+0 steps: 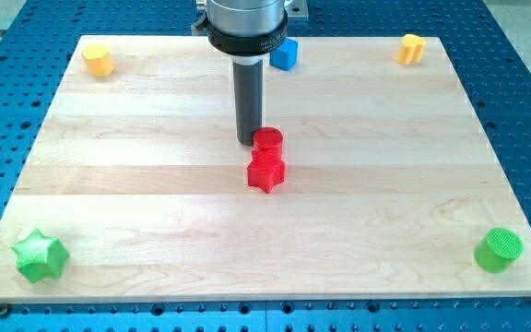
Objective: Push the red blocks slightly to the top side
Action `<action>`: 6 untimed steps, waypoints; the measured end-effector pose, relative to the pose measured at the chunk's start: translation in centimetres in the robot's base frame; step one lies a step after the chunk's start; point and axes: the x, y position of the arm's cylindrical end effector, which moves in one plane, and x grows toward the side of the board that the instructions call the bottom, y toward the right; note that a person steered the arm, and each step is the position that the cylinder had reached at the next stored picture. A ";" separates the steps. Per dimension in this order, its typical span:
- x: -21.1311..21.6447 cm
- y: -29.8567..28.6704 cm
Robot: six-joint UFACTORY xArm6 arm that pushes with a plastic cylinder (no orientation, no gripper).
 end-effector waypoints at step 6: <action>8.0 2.6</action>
